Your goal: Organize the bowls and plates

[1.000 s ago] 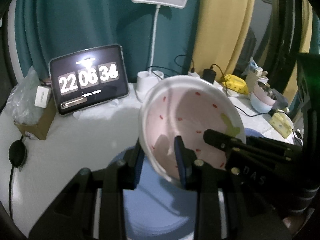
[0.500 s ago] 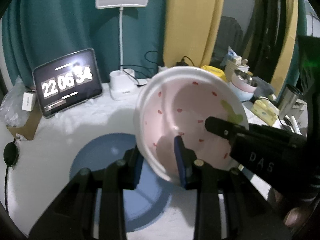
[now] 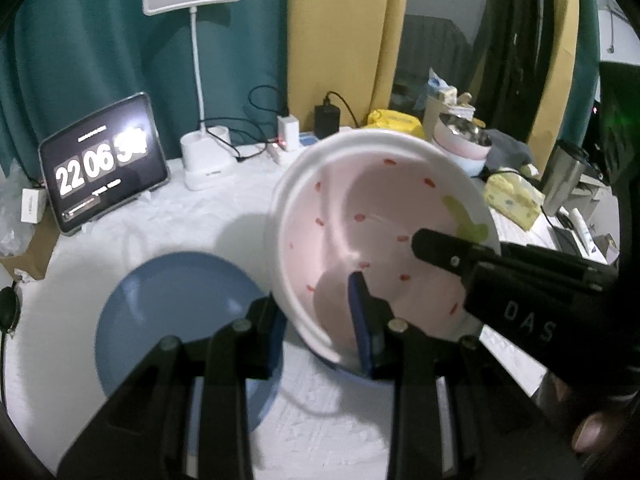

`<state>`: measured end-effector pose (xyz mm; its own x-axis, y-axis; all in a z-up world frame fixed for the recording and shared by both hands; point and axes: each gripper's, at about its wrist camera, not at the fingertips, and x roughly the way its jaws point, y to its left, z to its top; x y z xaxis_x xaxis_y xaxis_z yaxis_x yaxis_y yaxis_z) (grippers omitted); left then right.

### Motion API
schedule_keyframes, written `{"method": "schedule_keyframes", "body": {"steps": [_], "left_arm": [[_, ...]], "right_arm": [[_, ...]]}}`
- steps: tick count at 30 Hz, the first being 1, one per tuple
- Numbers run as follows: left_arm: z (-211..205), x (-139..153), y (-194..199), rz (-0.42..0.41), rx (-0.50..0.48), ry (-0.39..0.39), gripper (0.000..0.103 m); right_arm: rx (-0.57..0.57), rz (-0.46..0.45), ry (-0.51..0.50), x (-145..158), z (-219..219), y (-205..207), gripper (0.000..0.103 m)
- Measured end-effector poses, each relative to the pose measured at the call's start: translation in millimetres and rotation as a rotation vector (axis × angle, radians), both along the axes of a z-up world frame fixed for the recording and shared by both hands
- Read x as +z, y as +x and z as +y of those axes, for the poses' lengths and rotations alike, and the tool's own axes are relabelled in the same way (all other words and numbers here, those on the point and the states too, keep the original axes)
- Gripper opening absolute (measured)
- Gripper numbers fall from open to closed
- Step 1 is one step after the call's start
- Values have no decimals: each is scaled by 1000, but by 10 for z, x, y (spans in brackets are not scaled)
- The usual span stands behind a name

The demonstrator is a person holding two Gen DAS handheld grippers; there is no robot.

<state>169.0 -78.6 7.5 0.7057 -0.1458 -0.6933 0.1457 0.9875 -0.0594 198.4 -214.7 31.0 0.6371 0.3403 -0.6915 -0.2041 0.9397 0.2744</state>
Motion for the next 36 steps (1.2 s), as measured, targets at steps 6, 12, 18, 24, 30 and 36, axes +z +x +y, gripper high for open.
{"method": "schedule_keyframes", "body": {"steps": [6,12,18,24,30,36], "left_arm": [[-111,-112,-12,22,-9,3,30],[-162,-214,-5,47,-15,4,30],[-199,-249,-1,48,-19,15,30],[-225,-269,28,54,-22,19,30],[-275,-325,112,63,-23,33,32],[-232,-371,193,85,-5,16,35]], "right_arm": [[-7,27,-3,-135,-102,-20,18],[-5,49,-6,-242,-149,-10,18],[-6,58,-2,-298,-194,17,18],[-6,62,-3,-318,-207,51,18],[-20,78,-11,-388,-227,108,19],[-18,86,-17,-429,-235,148,20]]}}
